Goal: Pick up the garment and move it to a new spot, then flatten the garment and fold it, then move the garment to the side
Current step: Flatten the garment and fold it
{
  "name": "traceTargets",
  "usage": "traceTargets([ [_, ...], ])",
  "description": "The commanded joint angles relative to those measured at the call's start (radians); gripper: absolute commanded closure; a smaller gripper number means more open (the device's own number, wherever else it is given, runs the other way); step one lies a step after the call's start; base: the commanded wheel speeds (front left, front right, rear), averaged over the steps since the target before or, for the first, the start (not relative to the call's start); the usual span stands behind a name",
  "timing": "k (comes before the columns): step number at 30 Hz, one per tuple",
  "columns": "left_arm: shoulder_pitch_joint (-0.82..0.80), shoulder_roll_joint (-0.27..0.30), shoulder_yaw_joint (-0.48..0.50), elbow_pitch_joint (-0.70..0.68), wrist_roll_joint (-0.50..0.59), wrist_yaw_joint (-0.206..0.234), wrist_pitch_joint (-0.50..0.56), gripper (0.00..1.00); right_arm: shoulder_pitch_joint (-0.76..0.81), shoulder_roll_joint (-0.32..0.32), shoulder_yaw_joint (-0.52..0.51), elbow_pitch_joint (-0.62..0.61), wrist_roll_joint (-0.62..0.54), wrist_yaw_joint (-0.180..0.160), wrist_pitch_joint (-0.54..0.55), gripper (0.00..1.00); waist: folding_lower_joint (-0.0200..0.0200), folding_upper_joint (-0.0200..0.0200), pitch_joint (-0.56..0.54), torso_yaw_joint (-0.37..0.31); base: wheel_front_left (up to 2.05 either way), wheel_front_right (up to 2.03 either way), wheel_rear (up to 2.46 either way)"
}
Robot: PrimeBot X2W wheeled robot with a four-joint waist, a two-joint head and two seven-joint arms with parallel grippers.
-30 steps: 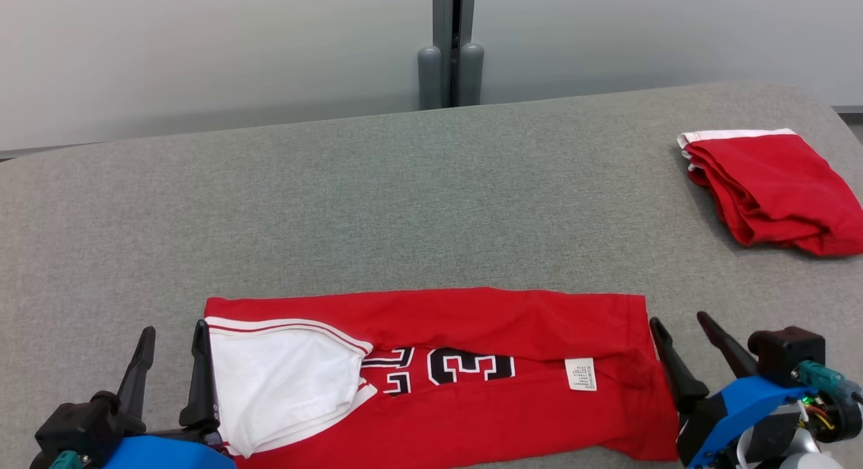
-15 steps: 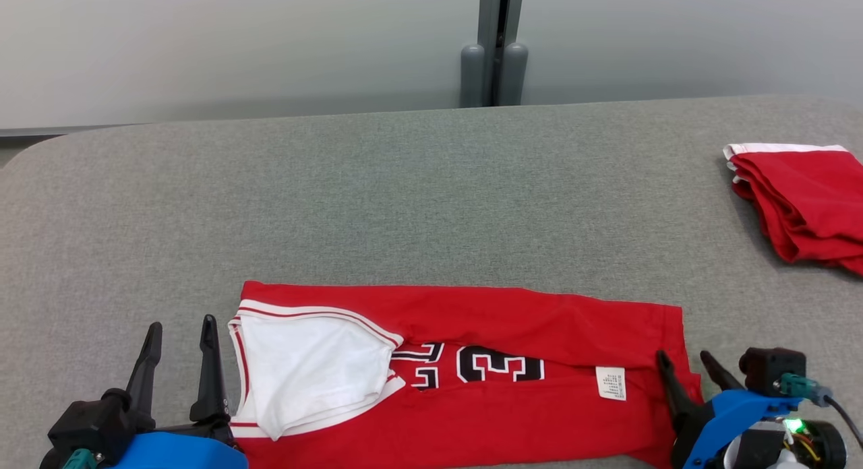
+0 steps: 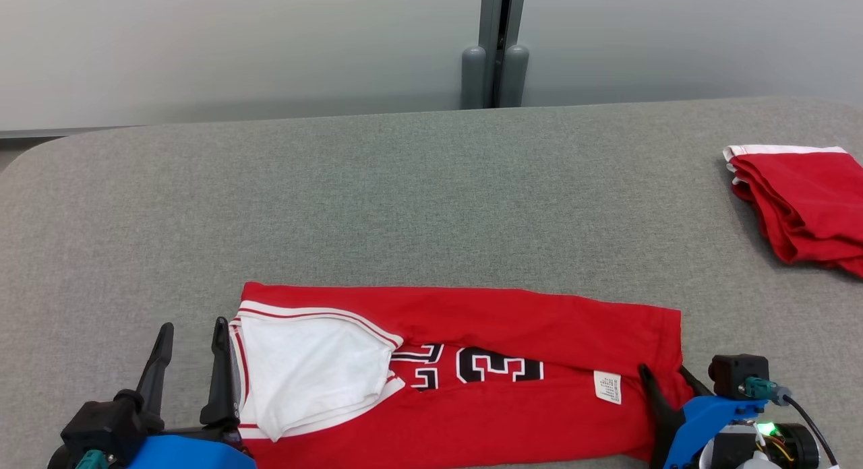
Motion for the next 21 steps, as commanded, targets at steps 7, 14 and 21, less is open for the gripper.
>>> traceTargets([
  [7,-0.002,0.01,-0.01,-0.016,0.016,0.007,0.006,0.0,-0.068,0.002,-0.046,0.046,-0.038,0.0,-0.037,1.0,0.0001,0.0,0.001,-0.045,0.0,0.0,0.0],
  [14,0.002,0.018,-0.005,-0.028,0.015,0.017,0.008,0.0,-0.084,-0.063,-0.133,-0.04,-0.056,0.001,-0.015,1.0,0.0001,0.0,0.006,-0.138,0.0,0.0,0.0],
  [21,-0.025,0.03,-0.004,-0.031,0.023,0.018,0.017,0.0,-0.059,-0.114,-0.205,-0.135,-0.044,0.001,0.041,1.0,0.0001,0.0,0.032,-0.218,0.0,0.0,0.0],
])
